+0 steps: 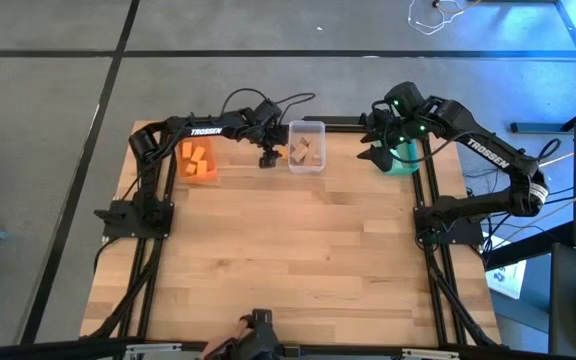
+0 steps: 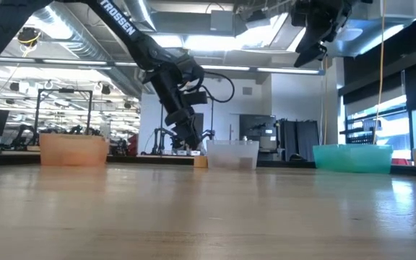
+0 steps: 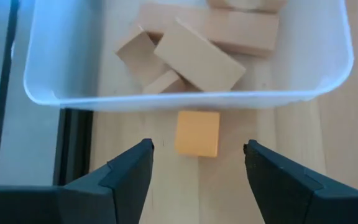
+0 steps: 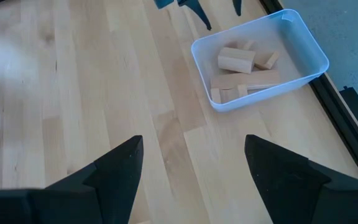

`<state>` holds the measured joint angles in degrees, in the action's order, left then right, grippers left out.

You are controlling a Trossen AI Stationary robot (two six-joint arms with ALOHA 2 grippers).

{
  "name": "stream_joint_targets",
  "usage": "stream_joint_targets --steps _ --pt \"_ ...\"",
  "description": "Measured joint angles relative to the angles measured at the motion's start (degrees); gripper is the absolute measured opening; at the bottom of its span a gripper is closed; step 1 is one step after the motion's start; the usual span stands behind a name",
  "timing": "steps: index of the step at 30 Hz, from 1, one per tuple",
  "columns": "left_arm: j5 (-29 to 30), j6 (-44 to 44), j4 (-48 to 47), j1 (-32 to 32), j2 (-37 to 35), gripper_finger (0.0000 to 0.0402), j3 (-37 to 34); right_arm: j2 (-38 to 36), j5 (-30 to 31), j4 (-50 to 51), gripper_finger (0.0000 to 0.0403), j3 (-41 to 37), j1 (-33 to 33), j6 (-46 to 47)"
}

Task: Sort & place blocks by color
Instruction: Put the orange block into the orange bin

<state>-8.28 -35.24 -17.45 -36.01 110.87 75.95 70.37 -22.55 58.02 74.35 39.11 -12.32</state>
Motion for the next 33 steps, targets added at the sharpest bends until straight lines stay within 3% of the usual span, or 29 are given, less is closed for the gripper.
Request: stream_joint_targets --steps 33 --pt "-5.1 1.0 4.7 -2.3 3.3 0.0242 0.0 0.0 0.0 -0.4 0.0281 0.0 0.0 0.0"
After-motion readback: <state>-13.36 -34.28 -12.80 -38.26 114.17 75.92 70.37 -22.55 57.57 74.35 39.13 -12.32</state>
